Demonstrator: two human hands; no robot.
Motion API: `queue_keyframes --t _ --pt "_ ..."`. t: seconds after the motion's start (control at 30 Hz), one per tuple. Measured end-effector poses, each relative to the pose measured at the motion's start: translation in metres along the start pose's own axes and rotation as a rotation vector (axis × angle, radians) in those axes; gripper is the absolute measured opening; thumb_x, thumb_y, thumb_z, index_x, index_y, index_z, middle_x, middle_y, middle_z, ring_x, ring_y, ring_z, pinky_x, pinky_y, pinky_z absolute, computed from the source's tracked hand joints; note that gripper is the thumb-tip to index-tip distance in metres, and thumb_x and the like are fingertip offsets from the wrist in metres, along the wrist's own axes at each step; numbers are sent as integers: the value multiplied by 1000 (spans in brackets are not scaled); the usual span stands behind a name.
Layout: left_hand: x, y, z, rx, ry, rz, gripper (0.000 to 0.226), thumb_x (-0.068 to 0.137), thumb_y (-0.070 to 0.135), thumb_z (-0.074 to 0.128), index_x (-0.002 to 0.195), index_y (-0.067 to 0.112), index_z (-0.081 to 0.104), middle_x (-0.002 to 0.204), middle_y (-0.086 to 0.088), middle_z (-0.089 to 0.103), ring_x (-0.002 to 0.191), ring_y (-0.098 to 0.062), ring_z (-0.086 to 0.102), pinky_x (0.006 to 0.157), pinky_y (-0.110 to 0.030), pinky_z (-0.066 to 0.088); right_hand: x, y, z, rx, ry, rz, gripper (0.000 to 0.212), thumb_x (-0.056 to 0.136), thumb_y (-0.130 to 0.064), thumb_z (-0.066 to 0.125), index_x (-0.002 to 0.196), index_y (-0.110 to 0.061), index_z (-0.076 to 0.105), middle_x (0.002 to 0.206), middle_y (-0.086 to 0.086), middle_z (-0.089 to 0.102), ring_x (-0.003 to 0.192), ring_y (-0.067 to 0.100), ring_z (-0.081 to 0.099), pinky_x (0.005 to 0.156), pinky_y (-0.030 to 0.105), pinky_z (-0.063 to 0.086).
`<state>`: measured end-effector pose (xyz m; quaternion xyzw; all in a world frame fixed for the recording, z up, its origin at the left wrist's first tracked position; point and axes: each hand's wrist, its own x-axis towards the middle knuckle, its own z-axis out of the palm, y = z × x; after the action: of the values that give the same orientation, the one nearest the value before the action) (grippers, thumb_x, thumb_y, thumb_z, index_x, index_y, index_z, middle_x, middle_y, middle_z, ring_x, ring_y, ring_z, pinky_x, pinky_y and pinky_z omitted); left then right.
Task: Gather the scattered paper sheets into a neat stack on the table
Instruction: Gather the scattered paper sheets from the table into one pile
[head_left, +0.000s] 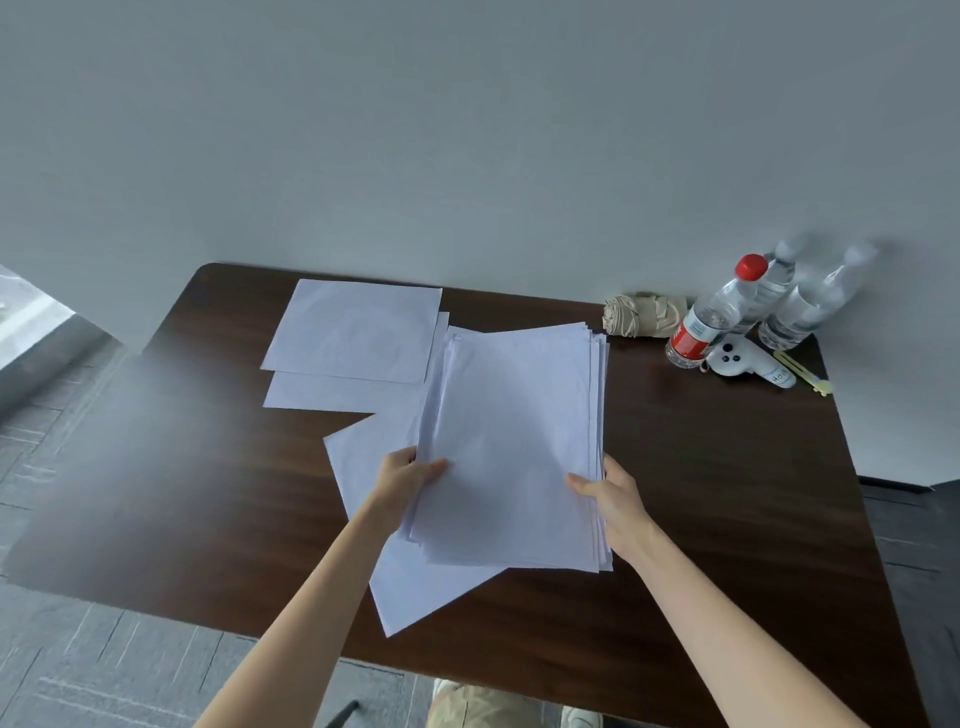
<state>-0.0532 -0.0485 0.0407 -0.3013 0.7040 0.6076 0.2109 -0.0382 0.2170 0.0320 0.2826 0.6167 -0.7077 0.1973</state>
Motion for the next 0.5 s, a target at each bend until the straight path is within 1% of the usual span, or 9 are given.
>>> queue_keyframes --t 0.03,0.1,0.17,0.23,0.3,0.33,0.4,0.43,0.5 --pt "8 5 -6 11 -5 5 9 85 4 70 93 0 68 89 -15 70 81 -31 66 69 -32 55 4 -2 10 -4 12 -4 34 89 2 62 115 -20 59 106 1 68 97 17 65 73 25 52" --pt "26 12 -17 23 -14 3 20 82 6 72 98 -3 67 90 -15 69 80 -29 65 69 -32 56 13 -3 29 -31 40 -9 35 89 1 62 116 -20 59 107 0 68 98 16 64 72 23 51" --pt "44 19 -25 56 -12 2 36 69 16 73 99 -4 67 90 -16 70 80 -29 65 74 -39 58 23 -4 45 -52 81 -22 33 89 1 62 114 -20 60 105 -1 68 97 15 65 72 23 51" --pt "62 20 -31 118 -15 -2 41 61 21 65 94 -4 65 86 -17 69 77 -29 64 77 -44 57 31 -4 60 -65 120 -37 33 88 3 61 110 -20 61 103 -2 69 94 13 66 71 22 51" --pt "76 20 -31 190 3 -4 35 61 22 60 85 -4 62 78 -13 64 72 -27 59 68 -39 53 40 -3 71 -90 170 -32 32 87 5 61 109 -18 63 102 -1 69 93 13 66 71 22 51" --pt "84 20 -32 251 22 -1 32 62 23 60 82 -2 62 79 -11 63 73 -26 58 66 -35 50 47 -1 77 -105 202 -15 32 86 5 62 109 -16 64 103 1 69 93 16 66 73 24 52" --pt "95 17 -30 401 92 33 20 71 22 64 80 4 62 94 -12 58 88 -28 55 72 -33 49 54 2 83 -183 247 15 29 82 5 63 104 -15 66 105 6 70 93 21 67 77 30 53" --pt "98 17 -29 457 111 39 14 76 19 63 82 7 62 101 -12 51 97 -27 48 78 -32 47 58 3 86 -231 285 36 26 81 4 64 99 -13 68 103 7 69 92 23 67 76 34 55" --pt "105 16 -28 544 112 33 7 83 14 60 84 9 57 107 -13 42 103 -27 39 81 -30 39 63 2 90 -323 397 60 16 77 3 68 92 1 68 93 8 63 89 30 66 76 45 57"
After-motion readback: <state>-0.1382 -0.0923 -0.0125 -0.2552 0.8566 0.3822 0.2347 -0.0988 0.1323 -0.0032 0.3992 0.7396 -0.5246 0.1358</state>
